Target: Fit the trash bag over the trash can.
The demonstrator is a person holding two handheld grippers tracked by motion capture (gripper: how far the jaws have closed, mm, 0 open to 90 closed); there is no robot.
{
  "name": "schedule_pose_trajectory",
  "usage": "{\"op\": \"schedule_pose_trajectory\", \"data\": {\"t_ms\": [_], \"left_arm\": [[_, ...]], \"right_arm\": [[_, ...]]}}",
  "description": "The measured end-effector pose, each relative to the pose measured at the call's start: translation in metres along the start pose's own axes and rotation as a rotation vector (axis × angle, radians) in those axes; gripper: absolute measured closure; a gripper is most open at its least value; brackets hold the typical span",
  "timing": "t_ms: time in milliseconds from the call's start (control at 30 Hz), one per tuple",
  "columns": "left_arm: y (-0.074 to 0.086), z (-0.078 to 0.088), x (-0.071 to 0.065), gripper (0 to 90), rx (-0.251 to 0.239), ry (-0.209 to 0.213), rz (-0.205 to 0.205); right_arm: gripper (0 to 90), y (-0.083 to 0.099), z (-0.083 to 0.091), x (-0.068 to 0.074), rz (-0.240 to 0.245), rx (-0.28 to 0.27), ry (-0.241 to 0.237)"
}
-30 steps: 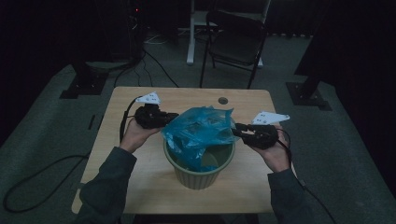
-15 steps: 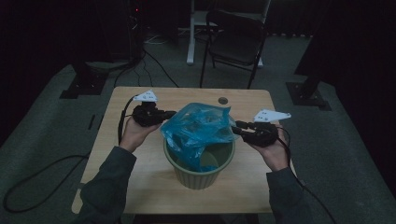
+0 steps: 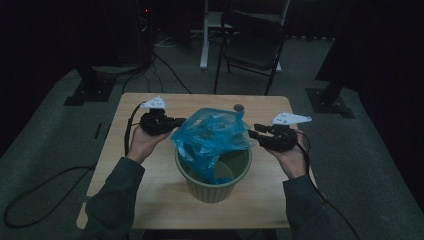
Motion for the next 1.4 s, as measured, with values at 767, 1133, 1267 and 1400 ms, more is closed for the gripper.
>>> {"op": "schedule_pose_trajectory", "data": {"t_ms": [767,1133,1267,1400], "left_arm": [[0.039,0.013,-0.013,90.0,0.010,0.019,0.068],[0.048,0.024,-0.043,90.0,-0.011,0.049,0.035],[0.051,0.028,-0.050,90.0,-0.015,0.051,0.036],[0.054,0.033,-0.055,86.2,-0.012,0.049,0.034]], "right_arm": [[90.0,0.033,-0.002,0.002,0.000,0.140,-0.056],[85.8,0.048,0.006,0.015,0.028,0.145,-0.056],[82.8,0.052,0.014,0.018,0.030,0.130,-0.056],[77.7,0.054,0.018,0.020,0.039,0.128,-0.042]]}}
Point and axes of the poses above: each handheld gripper's, and its own axes: z roughly backward along the jaws, y roughly out of its underside, x roughly to its left, the point moved 7 cm from there along -z, roughly forward along the jaws, and after that the axes turned 14 degrees about -z, right-handed, at the moved point
